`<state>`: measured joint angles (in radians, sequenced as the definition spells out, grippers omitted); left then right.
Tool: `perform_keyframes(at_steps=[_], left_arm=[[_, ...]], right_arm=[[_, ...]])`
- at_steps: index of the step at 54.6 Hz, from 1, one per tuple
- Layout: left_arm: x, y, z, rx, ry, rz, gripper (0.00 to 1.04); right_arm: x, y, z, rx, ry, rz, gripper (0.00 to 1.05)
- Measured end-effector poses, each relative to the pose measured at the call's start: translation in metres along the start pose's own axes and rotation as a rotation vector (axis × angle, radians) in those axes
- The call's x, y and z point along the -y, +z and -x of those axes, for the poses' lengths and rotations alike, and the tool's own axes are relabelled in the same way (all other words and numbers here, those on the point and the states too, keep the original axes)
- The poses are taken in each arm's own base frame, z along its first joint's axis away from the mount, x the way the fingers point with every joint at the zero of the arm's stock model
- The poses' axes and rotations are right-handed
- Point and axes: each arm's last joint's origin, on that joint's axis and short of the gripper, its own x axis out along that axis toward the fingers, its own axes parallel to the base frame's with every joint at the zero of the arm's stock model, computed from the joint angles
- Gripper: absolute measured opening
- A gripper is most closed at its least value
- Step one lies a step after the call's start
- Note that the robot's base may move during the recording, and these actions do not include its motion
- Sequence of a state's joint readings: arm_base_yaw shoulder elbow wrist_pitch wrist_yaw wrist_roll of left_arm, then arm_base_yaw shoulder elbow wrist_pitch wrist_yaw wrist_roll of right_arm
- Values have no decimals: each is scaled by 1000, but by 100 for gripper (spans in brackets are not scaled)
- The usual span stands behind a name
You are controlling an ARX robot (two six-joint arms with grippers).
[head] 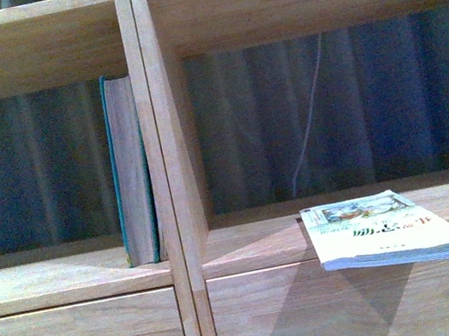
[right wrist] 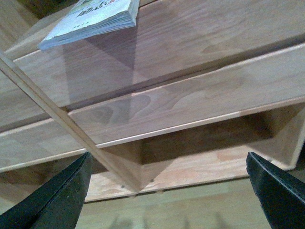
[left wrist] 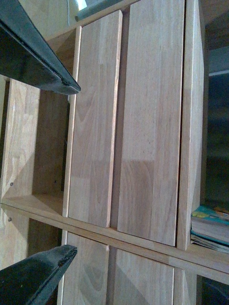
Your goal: Organize books on shelf
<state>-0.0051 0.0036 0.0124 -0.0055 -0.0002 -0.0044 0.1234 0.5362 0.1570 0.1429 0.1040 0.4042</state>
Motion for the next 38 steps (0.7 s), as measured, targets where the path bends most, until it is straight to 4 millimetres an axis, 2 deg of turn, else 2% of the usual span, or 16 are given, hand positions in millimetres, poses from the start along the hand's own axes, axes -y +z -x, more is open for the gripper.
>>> perform_keyframes(at_steps=[5, 8, 17, 38], left_arm=[[0, 0, 0, 0, 0, 0, 97], [0, 0, 0, 0, 0, 0, 97], [0, 0, 0, 0, 0, 0, 97], [0, 0, 0, 0, 0, 0, 97]], right_arm=[[-14, 10, -18, -74, 1, -150, 98], [-25, 17, -36, -133, -17, -282, 98], [-41, 32, -70, -179, -84, -528, 98], [-65, 71, -118, -147, -117, -899, 98]])
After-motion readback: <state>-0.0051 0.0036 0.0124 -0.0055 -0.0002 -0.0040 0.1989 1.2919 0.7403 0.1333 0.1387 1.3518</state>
